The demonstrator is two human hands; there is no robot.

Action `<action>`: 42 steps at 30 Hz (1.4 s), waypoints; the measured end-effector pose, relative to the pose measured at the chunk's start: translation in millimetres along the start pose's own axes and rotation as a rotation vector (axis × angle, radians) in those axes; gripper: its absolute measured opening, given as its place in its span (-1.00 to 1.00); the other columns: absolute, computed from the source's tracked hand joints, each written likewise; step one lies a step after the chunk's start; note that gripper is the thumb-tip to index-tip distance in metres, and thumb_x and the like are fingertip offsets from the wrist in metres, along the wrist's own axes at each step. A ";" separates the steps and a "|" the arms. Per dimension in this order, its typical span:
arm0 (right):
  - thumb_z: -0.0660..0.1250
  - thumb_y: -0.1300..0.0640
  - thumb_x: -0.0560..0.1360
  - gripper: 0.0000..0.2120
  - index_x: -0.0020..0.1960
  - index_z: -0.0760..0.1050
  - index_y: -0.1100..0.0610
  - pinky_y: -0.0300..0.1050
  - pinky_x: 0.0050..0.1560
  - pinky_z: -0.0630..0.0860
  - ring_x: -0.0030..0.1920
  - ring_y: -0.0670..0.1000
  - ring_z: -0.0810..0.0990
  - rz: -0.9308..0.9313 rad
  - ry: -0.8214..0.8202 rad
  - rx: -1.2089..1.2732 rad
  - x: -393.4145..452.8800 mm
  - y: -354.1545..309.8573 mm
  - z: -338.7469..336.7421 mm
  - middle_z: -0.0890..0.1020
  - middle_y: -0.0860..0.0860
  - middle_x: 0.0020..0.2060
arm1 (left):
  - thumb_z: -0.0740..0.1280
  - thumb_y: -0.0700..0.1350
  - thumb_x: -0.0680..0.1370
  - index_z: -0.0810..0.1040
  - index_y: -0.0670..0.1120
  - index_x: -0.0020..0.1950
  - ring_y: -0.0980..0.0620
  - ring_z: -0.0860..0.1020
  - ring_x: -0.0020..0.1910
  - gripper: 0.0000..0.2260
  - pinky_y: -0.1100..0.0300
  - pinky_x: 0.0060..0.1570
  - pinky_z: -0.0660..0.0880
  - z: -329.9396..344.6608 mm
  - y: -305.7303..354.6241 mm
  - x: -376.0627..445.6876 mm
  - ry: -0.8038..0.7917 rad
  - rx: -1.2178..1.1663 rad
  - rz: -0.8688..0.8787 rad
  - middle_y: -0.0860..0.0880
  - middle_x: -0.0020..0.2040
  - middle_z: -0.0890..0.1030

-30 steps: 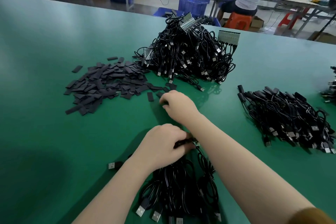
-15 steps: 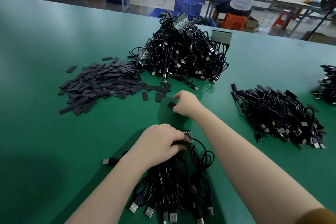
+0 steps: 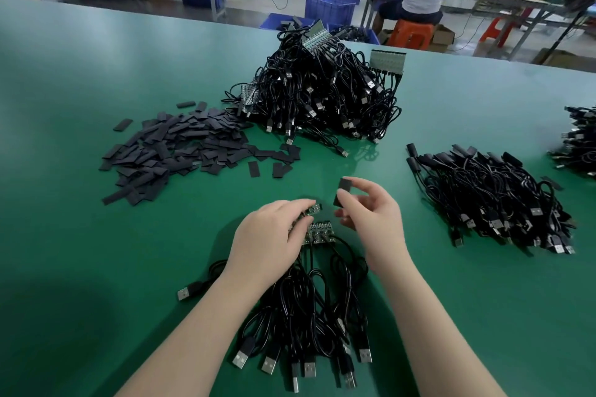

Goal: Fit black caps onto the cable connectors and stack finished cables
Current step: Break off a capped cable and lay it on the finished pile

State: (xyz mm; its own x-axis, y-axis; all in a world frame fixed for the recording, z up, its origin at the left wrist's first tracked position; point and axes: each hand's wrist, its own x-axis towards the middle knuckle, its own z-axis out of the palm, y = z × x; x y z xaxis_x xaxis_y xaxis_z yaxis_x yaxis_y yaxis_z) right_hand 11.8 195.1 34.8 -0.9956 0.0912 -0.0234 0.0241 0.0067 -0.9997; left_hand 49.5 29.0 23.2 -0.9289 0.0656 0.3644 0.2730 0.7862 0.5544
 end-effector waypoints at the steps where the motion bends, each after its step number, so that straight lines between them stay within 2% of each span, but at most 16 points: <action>1: 0.41 0.21 0.53 -0.83 0.03 0.59 -0.03 -0.25 -0.20 0.58 -0.30 -0.10 0.64 -0.002 0.004 0.034 -5.1 3.1 -2.3 0.67 -0.05 -0.35 | 0.28 -0.01 0.62 0.56 0.07 0.31 0.10 0.56 0.12 -0.73 0.25 0.00 0.44 -0.1 1.6 -0.9 0.019 -0.019 -0.010 0.10 0.14 0.64; 5: 0.46 0.22 0.49 -0.80 -0.15 0.63 -0.09 -0.19 -0.11 0.61 -0.24 -0.04 0.64 -0.051 -0.002 0.065 -20.1 5.1 -3.5 0.67 -0.06 -0.31 | 0.34 -0.02 0.58 0.58 0.06 0.23 0.13 0.58 0.04 -0.77 0.19 0.00 0.52 -0.8 5.6 -3.5 0.082 -0.070 -0.025 0.13 0.05 0.66; 6: 0.47 0.23 0.48 -0.77 -0.19 0.63 -0.10 -0.19 -0.10 0.60 -0.23 -0.04 0.63 -0.079 -0.012 0.059 -22.5 4.6 -3.7 0.67 -0.07 -0.30 | 0.36 -0.02 0.56 0.59 0.06 0.21 0.16 0.57 0.03 -0.78 0.21 0.00 0.51 -0.4 6.4 -4.1 0.093 -0.086 -0.030 0.16 0.03 0.65; 8: 0.48 0.25 0.46 -0.76 -0.21 0.64 -0.09 -0.21 -0.11 0.58 -0.22 -0.05 0.62 -0.118 -0.037 0.050 -27.2 2.9 -3.5 0.66 -0.08 -0.29 | 0.39 -0.02 0.54 0.60 0.09 0.18 0.24 0.53 0.04 -0.79 0.39 0.00 0.44 0.6 7.9 -4.8 0.099 -0.154 -0.058 0.24 0.00 0.60; 11: 0.48 0.29 0.46 -0.73 -0.20 0.63 -0.08 -0.22 -0.15 0.58 -0.26 -0.02 0.60 -0.121 -0.050 0.079 -31.8 2.8 -0.5 0.63 -0.08 -0.33 | 0.41 -0.01 0.52 0.62 0.10 0.16 0.32 0.50 0.05 -0.78 0.54 0.00 0.36 1.7 9.3 -5.6 0.097 -0.221 -0.058 0.29 -0.02 0.56; 15: 0.45 0.33 0.47 -0.74 -0.04 0.63 -0.04 -0.21 -0.16 0.56 -0.27 0.00 0.56 -0.128 -0.062 0.072 -34.1 3.1 3.9 0.58 -0.08 -0.36 | 0.40 -0.01 0.49 0.64 0.09 0.12 0.39 0.49 0.00 -0.79 0.50 0.01 0.38 3.1 9.8 -5.1 0.111 -0.248 -0.005 0.29 -0.04 0.58; 18: 0.44 0.32 0.49 -0.71 0.07 0.64 -0.04 -0.26 -0.15 0.56 -0.28 -0.03 0.56 -0.152 -0.084 0.049 -35.2 2.1 2.8 0.58 -0.06 -0.36 | 0.43 -0.02 0.46 0.64 0.14 0.10 0.29 0.54 -0.01 -0.79 0.46 0.00 0.42 2.5 7.8 -4.5 0.090 -0.319 -0.014 0.30 -0.02 0.60; 24: 0.42 0.37 0.49 -0.71 0.02 0.66 0.00 -0.32 -0.14 0.55 -0.28 -0.10 0.62 -0.143 -0.157 0.071 -36.5 -2.1 1.6 0.63 -0.09 -0.34 | 0.40 0.02 0.47 0.65 0.13 0.13 0.30 0.54 0.07 -0.76 0.42 0.07 0.44 2.4 2.6 -1.7 0.053 -0.290 -0.023 0.30 0.00 0.60; 27: 0.45 0.35 0.47 -0.74 0.00 0.67 0.01 -0.25 -0.10 0.59 -0.25 -0.06 0.63 -0.139 -0.186 0.073 -36.3 -4.7 0.5 0.64 -0.03 -0.31 | 0.34 0.04 0.47 0.64 0.12 0.14 0.33 0.52 0.11 -0.74 0.45 0.11 0.41 2.2 2.3 -1.8 0.036 -0.272 -0.016 0.37 -0.02 0.55; 32: 0.51 0.31 0.42 -0.78 -0.07 0.68 0.01 -0.23 -0.08 0.59 -0.21 -0.07 0.64 -0.171 -0.180 -0.005 -36.5 -7.2 -2.4 0.66 -0.09 -0.30 | 0.33 0.04 0.47 0.54 0.20 0.16 0.40 0.49 0.09 -0.73 0.53 0.09 0.35 3.6 1.1 -1.7 0.038 -0.296 -0.011 0.50 -0.06 0.51; 36: 0.51 0.31 0.41 -0.76 -0.06 0.68 -0.02 -0.28 -0.08 0.57 -0.15 -0.10 0.68 -0.178 -0.169 -0.008 -36.3 -8.9 -4.0 0.73 -0.05 -0.18 | 0.32 0.10 0.49 0.60 0.17 0.13 0.33 0.52 0.09 -0.77 0.43 0.10 0.41 5.3 1.0 -1.8 0.038 -0.304 0.007 0.41 -0.01 0.55; 39: 0.51 0.31 0.42 -0.69 -0.02 0.67 -0.09 -0.30 -0.07 0.56 -0.14 -0.12 0.68 -0.192 -0.164 -0.009 -36.3 -8.5 -4.4 0.73 -0.05 -0.15 | 0.29 0.14 0.48 0.60 0.17 0.14 0.34 0.51 0.10 -0.74 0.49 0.08 0.39 5.0 0.9 -2.4 0.037 -0.310 0.005 0.40 0.00 0.55; 42: 0.50 0.31 0.43 -0.66 -0.03 0.69 -0.15 -0.29 -0.07 0.57 -0.14 -0.11 0.68 -0.202 -0.168 0.024 -36.5 -7.9 -5.7 0.73 -0.05 -0.15 | 0.33 0.10 0.49 0.60 0.18 0.13 0.34 0.52 0.10 -0.77 0.48 0.08 0.40 4.9 0.7 -3.0 0.040 -0.320 -0.001 0.36 0.02 0.57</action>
State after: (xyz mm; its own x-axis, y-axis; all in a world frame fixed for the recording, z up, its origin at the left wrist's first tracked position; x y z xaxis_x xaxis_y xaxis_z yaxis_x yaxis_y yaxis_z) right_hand 48.5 197.4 43.6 -0.9812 -0.0761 0.1774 -0.1767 -0.0159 -0.9841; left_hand 51.2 32.4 18.9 -0.9203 0.0360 0.3896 0.3432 0.5526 0.7595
